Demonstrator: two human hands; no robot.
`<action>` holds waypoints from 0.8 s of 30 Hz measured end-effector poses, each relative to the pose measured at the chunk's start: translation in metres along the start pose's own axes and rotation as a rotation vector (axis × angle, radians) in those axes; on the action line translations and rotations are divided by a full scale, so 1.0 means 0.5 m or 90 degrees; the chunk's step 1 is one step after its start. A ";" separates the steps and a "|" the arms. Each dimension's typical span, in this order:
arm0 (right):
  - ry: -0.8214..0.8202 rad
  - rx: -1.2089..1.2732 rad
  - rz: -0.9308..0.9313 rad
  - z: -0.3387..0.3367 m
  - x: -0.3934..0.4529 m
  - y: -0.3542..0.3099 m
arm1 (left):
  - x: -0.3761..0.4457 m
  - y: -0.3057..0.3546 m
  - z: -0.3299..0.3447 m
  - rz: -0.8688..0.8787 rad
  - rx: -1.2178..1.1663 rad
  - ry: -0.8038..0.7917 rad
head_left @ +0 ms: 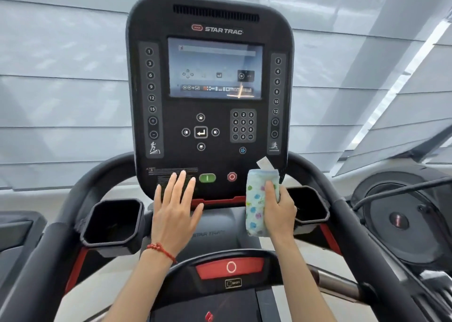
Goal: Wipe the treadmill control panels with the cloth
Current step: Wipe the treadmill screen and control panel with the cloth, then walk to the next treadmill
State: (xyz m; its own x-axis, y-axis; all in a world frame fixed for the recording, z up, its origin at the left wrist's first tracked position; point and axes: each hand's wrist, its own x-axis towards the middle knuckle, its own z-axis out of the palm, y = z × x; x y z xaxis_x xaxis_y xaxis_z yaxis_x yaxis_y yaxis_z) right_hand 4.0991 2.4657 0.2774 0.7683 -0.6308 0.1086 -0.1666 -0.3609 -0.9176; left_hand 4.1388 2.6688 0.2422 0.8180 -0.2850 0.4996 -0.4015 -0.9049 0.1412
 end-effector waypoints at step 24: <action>-0.493 0.087 -0.153 0.106 -0.273 -0.070 | -0.442 -0.024 -0.217 -0.452 0.190 -0.031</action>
State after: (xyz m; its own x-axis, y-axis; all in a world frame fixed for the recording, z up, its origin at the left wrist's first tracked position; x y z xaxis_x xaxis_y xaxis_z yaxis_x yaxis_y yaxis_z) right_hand 4.0327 2.6009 0.2747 0.9905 0.1243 0.0595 0.0954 -0.3070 -0.9469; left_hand 3.9181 2.7769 0.2226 0.8578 0.3888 0.3363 0.3494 -0.9208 0.1734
